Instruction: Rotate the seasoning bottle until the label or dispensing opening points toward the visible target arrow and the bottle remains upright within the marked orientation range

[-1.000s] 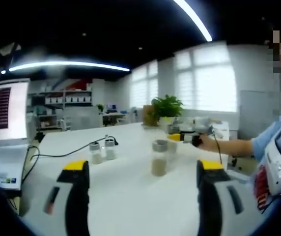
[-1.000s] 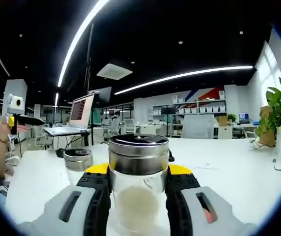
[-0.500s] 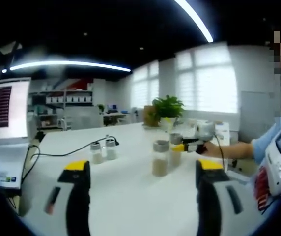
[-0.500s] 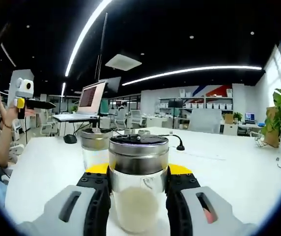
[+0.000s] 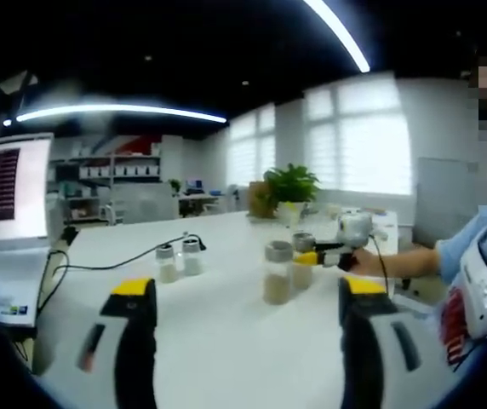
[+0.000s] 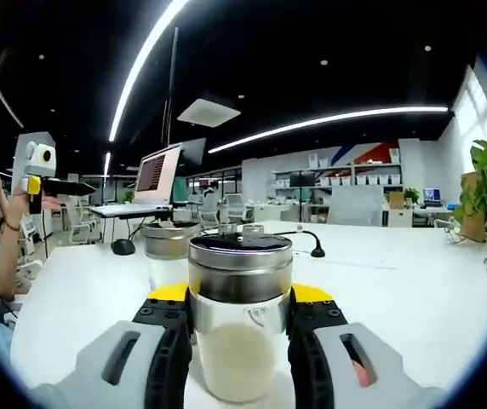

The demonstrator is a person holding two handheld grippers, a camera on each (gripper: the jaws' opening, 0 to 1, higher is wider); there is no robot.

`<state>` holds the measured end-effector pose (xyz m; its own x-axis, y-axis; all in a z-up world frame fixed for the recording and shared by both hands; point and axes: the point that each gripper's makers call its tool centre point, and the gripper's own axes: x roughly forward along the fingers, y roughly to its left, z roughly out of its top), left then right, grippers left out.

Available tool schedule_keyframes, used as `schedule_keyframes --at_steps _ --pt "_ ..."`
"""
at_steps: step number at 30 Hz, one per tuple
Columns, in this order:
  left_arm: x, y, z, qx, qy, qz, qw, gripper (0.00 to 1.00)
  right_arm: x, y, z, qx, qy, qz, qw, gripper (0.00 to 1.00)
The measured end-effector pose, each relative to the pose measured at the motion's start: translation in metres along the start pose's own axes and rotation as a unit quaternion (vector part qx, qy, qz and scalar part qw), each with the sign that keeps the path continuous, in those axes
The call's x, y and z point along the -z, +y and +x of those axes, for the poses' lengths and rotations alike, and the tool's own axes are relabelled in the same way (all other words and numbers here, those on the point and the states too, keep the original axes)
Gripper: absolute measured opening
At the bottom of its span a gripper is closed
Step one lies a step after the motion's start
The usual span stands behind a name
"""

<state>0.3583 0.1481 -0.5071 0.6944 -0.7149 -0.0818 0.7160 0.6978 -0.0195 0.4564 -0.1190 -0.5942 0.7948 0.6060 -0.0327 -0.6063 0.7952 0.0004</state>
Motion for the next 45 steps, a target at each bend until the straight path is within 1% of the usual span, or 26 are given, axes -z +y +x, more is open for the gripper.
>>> schedule_keyframes --at_steps 4,10,14,16,17,18,19,20,21,23,24,26,27,29,31,32,33,34,36,38,39,41,42,43,44,45 --pt "-0.001 0.001 -0.001 0.000 -0.001 -0.001 1.0000 0.94 0.001 0.002 -0.003 0.011 0.003 -0.011 0.9999 0.42" --pt "-0.001 0.002 -0.002 -0.003 -0.004 -0.001 1.0000 0.94 0.000 0.001 -0.003 0.016 0.003 -0.002 0.9999 0.44" --pt "-0.001 0.003 -0.002 -0.004 -0.004 -0.002 1.0000 0.94 0.003 -0.002 -0.011 0.050 0.021 0.014 0.9984 0.68" --pt "0.000 0.004 0.000 -0.004 -0.001 -0.002 1.0000 0.94 0.007 -0.004 -0.019 0.082 0.026 0.035 0.9956 0.68" --pt "0.001 0.003 0.001 -0.003 0.000 -0.002 1.0000 0.94 0.008 -0.007 -0.026 0.110 0.024 0.034 0.9930 0.61" --pt "0.002 0.002 0.001 -0.002 0.002 -0.003 1.0000 0.94 0.004 -0.013 -0.035 0.155 0.008 0.013 0.9877 0.55" --pt "0.003 0.001 0.002 -0.001 0.003 -0.002 1.0000 0.94 0.002 -0.010 -0.038 0.161 0.005 -0.009 0.9869 0.53" --pt "0.003 0.001 0.002 0.000 0.004 -0.002 1.0000 0.94 0.000 -0.006 -0.039 0.162 -0.004 -0.012 0.9867 0.55" --pt "0.003 0.000 0.002 0.001 0.003 -0.002 1.0000 0.94 0.000 -0.003 -0.039 0.165 -0.008 -0.008 0.9863 0.55" --pt "0.003 -0.001 0.002 0.001 0.003 -0.003 1.0000 0.94 -0.007 0.004 -0.039 0.184 -0.037 0.013 0.9822 0.53" --pt "0.003 -0.001 0.003 0.002 0.004 -0.002 1.0000 0.94 -0.007 0.008 -0.038 0.188 -0.036 0.010 0.9814 0.54" --pt "0.003 0.000 0.003 0.001 0.004 -0.002 1.0000 0.94 0.000 0.007 -0.039 0.231 -0.016 0.012 0.9727 0.54" --pt "0.004 0.000 0.003 0.001 0.005 -0.002 1.0000 0.94 0.005 0.008 -0.040 0.250 -0.009 0.029 0.9677 0.56" --pt "0.004 0.001 0.003 0.001 0.006 -0.003 1.0000 0.94 0.006 0.008 -0.038 0.270 -0.017 0.055 0.9612 0.61" --pt "0.004 0.001 0.000 0.003 0.005 -0.004 1.0000 0.94 0.008 0.003 -0.037 0.284 -0.011 0.064 0.9567 0.59" --pt "0.003 0.001 -0.002 0.004 0.004 -0.005 1.0000 0.94 0.007 -0.004 -0.040 0.303 -0.012 0.080 0.9496 0.55" --pt "0.002 0.002 -0.003 0.004 0.002 -0.006 1.0000 0.94 0.002 -0.008 -0.042 0.320 -0.034 0.099 0.9416 0.53" --pt "0.001 0.004 -0.004 0.002 -0.001 -0.006 1.0000 0.94 -0.002 -0.009 -0.040 0.320 -0.043 0.104 0.9408 0.54" --pt "0.001 0.007 -0.005 -0.002 -0.002 -0.005 1.0000 0.94 -0.001 -0.007 -0.033 0.316 -0.024 0.068 0.9462 0.56" --pt "0.001 0.009 -0.006 -0.002 0.000 -0.003 1.0000 0.94 0.003 -0.011 -0.033 0.339 -0.013 0.052 0.9394 0.56" --pt "0.002 0.010 -0.006 -0.003 0.000 -0.003 1.0000 0.94 0.006 -0.012 -0.030 0.343 -0.006 0.054 0.9377 0.56" --pt "0.001 0.011 -0.008 -0.005 -0.003 -0.006 1.0000 0.94 0.011 -0.011 -0.026 0.337 0.002 0.059 0.9398 0.57" --pt "0.000 0.012 -0.010 -0.005 -0.004 -0.006 1.0000 0.94 0.009 -0.006 -0.019 0.318 -0.018 0.081 0.9445 0.58" --pt "-0.001 0.012 -0.011 -0.005 -0.006 -0.005 1.0000 0.94 0.009 -0.006 -0.018 0.316 -0.024 0.085 0.9447 0.60" --pt "-0.003 0.013 -0.012 -0.005 -0.008 -0.004 0.9999 0.94 0.011 -0.008 -0.018 0.320 -0.016 0.082 0.9436 0.60" --pt "-0.004 0.013 -0.013 -0.006 -0.012 -0.004 0.9999 0.94 0.019 -0.010 -0.020 0.329 0.014 0.075 0.9411 0.58"
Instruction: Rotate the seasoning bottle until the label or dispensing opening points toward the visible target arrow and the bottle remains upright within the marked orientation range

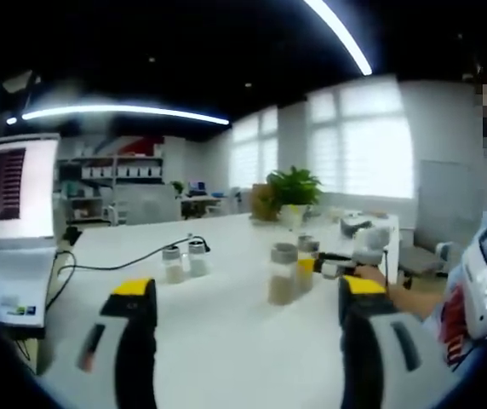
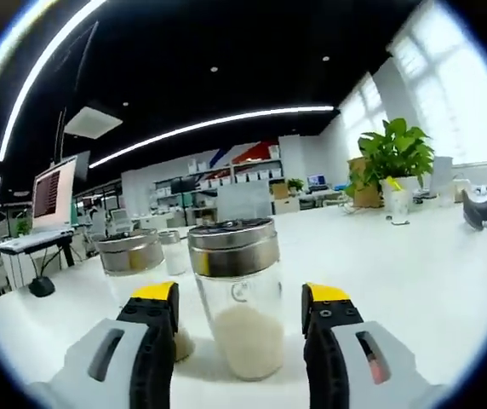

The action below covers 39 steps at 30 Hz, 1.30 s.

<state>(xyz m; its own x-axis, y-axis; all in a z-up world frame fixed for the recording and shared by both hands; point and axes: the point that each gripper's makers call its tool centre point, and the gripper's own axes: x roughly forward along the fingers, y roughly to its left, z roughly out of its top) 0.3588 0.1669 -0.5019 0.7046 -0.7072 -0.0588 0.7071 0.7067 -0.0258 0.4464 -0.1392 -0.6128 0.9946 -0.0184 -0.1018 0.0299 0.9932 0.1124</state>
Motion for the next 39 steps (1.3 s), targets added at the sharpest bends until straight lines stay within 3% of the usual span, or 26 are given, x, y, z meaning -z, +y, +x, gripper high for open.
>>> schedule_keyframes --at_steps 2,3,5,12,24,32,39 --pt "-0.002 0.003 -0.001 -0.005 -0.006 -0.002 1.0000 0.93 0.008 -0.010 0.002 0.028 0.031 -0.035 0.9985 0.50" --pt "-0.002 0.004 -0.002 -0.008 -0.006 -0.004 0.9999 0.93 0.008 0.001 0.006 0.000 0.028 -0.037 0.9989 0.47" --pt "-0.001 0.006 -0.002 -0.011 -0.003 -0.006 0.9999 0.93 0.004 0.005 0.005 -0.007 0.020 -0.026 0.9994 0.40" --pt "-0.004 0.004 -0.005 -0.013 -0.009 -0.004 0.9999 0.93 0.001 0.007 -0.006 -0.003 0.043 -0.043 0.9981 0.39" --pt "-0.004 0.007 -0.007 -0.016 -0.008 -0.007 0.9998 0.93 0.006 0.001 -0.007 -0.009 0.055 -0.044 0.9975 0.38" --pt "-0.003 0.008 -0.008 -0.019 -0.009 -0.007 0.9997 0.93 0.010 0.002 -0.003 -0.087 0.074 -0.063 0.9914 0.38" --pt "-0.004 0.009 -0.007 -0.021 -0.009 -0.007 0.9997 0.93 0.013 0.006 -0.005 -0.190 0.110 -0.094 0.9711 0.38"
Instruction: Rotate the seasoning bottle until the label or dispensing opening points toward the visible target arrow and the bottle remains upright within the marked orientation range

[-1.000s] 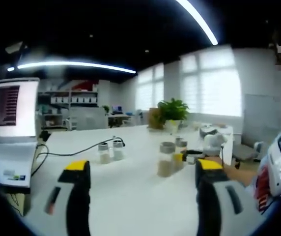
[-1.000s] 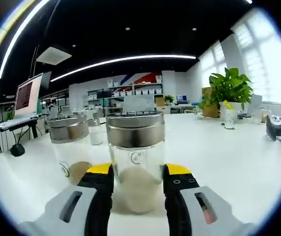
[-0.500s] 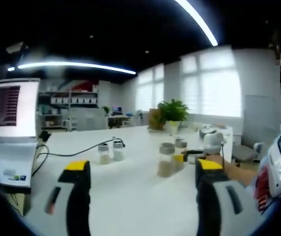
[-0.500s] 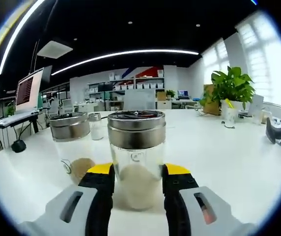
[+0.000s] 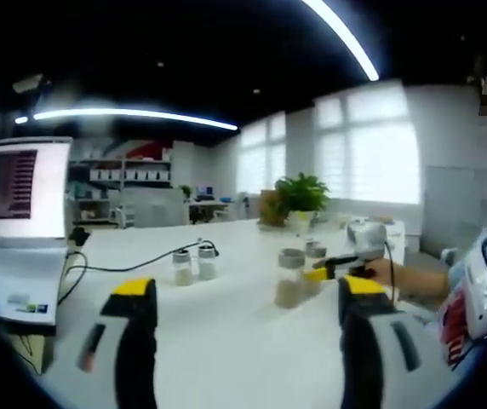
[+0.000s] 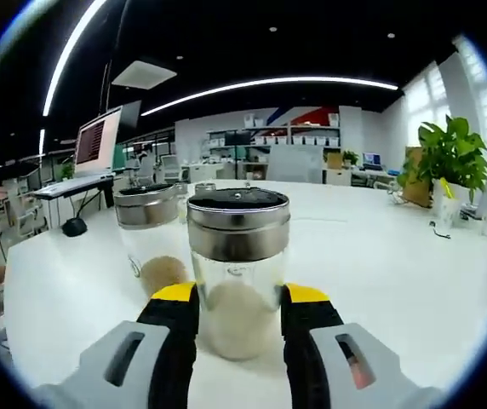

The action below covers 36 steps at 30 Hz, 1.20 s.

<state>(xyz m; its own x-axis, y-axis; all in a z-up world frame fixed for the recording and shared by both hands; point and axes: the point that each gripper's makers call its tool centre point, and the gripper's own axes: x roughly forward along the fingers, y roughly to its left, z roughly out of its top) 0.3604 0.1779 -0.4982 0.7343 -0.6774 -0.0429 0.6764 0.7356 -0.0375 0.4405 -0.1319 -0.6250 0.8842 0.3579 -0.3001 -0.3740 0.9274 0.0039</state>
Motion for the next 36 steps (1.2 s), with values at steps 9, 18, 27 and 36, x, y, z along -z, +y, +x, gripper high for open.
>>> schedule_keyframes --at_steps 9,18,27,36 --pt "0.003 -0.003 0.003 0.006 0.008 0.001 1.0000 0.93 0.001 0.002 0.005 -0.096 0.046 -0.030 0.9939 0.37" --pt "0.006 -0.002 0.004 0.005 0.013 -0.002 0.9999 0.93 0.000 0.008 0.007 -0.238 0.056 -0.081 0.9663 0.37" --pt "0.007 -0.005 0.005 0.004 0.017 -0.002 0.9998 0.93 0.001 0.011 0.002 -0.355 0.055 -0.121 0.9255 0.38" --pt "0.007 -0.009 0.005 0.007 0.015 0.000 0.9999 0.93 0.001 0.012 0.003 -0.380 0.051 -0.124 0.9151 0.38"
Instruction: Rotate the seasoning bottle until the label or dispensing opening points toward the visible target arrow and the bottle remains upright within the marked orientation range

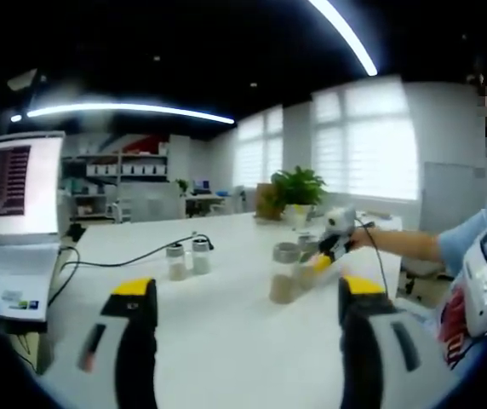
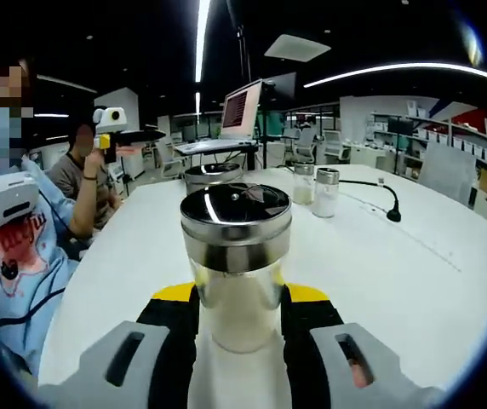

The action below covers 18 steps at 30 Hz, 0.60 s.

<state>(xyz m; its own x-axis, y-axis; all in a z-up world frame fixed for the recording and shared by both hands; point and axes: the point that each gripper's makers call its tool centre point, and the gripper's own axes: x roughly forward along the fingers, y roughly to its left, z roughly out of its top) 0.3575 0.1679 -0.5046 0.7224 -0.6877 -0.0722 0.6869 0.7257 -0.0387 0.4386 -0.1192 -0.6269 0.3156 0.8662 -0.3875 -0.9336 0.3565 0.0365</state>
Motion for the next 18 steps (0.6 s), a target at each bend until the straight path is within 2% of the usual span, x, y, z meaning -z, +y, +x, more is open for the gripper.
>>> schedule_keyframes --at_steps 6,9,12,13,14,15,16,18 --pt "0.001 0.002 0.000 -0.002 0.001 -0.003 1.0000 0.93 0.000 0.000 0.000 0.004 -0.022 0.003 0.9997 0.38" --pt "0.000 0.002 -0.001 -0.001 0.000 -0.003 1.0000 0.93 -0.002 0.000 0.001 0.010 -0.038 -0.020 0.9990 0.38" --pt "-0.002 0.002 -0.002 -0.002 -0.002 -0.002 1.0000 0.93 0.002 0.005 -0.001 0.026 -0.026 -0.025 0.9990 0.44" --pt "-0.003 0.003 -0.003 -0.003 -0.003 -0.001 1.0000 0.93 -0.001 0.008 -0.003 0.034 -0.035 -0.019 0.9986 0.48" --pt "-0.004 0.004 -0.004 -0.005 -0.005 0.000 1.0000 0.93 -0.010 0.010 -0.006 0.045 -0.067 -0.011 0.9967 0.51" --pt "-0.005 0.006 -0.004 -0.008 -0.007 0.000 0.9999 0.93 -0.013 0.015 -0.011 0.055 -0.077 0.011 0.9954 0.55" --pt "-0.005 0.006 -0.005 -0.008 -0.008 0.000 0.9999 0.93 -0.017 0.014 -0.014 0.070 -0.086 0.014 0.9937 0.59" --pt "-0.005 0.007 -0.005 -0.008 -0.007 -0.001 0.9999 0.93 -0.025 0.006 -0.022 0.131 -0.100 0.032 0.9858 0.69"
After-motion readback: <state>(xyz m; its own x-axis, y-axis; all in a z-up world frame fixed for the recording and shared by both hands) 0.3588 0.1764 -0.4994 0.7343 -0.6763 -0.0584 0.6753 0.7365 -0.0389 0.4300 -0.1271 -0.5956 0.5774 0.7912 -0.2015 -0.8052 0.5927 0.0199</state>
